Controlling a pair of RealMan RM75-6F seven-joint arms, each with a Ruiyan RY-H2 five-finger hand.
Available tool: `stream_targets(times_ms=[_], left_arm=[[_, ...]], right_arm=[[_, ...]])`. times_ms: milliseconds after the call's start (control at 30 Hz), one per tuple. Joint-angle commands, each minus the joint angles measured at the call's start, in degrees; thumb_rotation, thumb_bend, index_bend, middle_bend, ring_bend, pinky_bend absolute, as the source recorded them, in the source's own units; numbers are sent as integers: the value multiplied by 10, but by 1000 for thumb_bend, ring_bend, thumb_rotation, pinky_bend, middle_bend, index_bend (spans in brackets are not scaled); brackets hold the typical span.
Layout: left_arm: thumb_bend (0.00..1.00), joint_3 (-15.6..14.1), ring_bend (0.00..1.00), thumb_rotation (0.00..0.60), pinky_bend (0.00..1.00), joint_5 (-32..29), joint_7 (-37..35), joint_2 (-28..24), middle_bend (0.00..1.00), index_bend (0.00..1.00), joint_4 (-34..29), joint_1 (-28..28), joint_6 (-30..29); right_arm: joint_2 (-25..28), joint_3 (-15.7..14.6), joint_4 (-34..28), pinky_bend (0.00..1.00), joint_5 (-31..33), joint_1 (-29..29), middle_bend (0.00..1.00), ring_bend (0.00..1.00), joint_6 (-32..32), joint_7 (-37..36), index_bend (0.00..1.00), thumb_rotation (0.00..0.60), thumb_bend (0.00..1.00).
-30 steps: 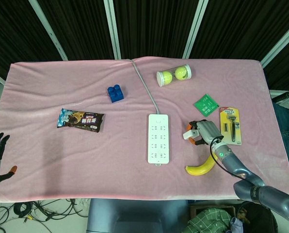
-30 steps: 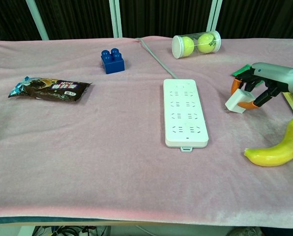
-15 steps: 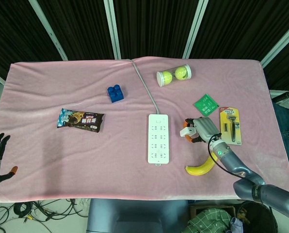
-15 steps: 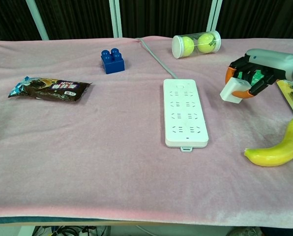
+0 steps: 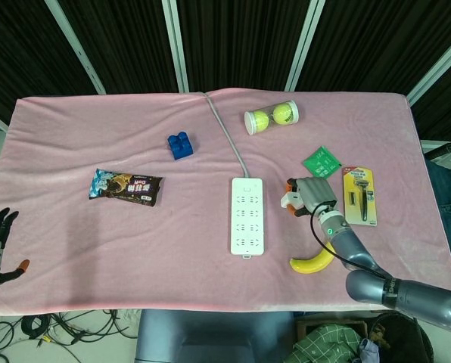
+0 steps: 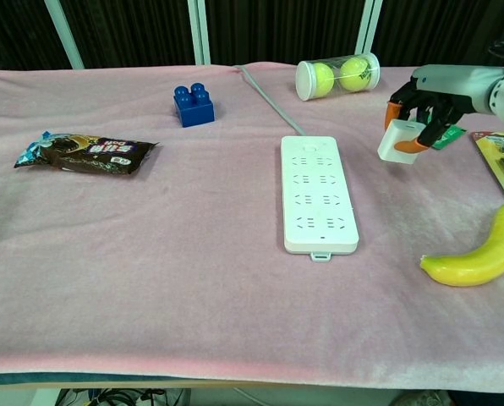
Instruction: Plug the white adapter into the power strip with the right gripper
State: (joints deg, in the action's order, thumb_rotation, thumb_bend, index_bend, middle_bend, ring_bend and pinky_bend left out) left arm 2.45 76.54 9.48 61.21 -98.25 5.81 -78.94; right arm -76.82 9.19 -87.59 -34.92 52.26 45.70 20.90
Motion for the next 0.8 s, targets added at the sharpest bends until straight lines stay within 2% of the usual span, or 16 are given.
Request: stream_targets(times_ms=[33, 267, 800], left_arm=[[243, 0, 0, 600, 0, -1, -1, -1, 0, 8, -1, 0, 1], [244, 1, 0, 600, 0, -2, -3, -1, 0, 8, -1, 0, 0], [244, 1, 0, 600, 0, -3, -2, 0, 0, 8, 0, 0, -2]], right_arm=[[-14, 2, -74, 527, 117, 56, 648, 644, 92, 109, 702, 600, 356], [-32, 8, -96, 539, 142, 71, 648, 654, 122, 137, 705, 600, 355], [-61, 6, -86, 539, 120, 70, 649, 654, 129, 142, 709, 600, 357]])
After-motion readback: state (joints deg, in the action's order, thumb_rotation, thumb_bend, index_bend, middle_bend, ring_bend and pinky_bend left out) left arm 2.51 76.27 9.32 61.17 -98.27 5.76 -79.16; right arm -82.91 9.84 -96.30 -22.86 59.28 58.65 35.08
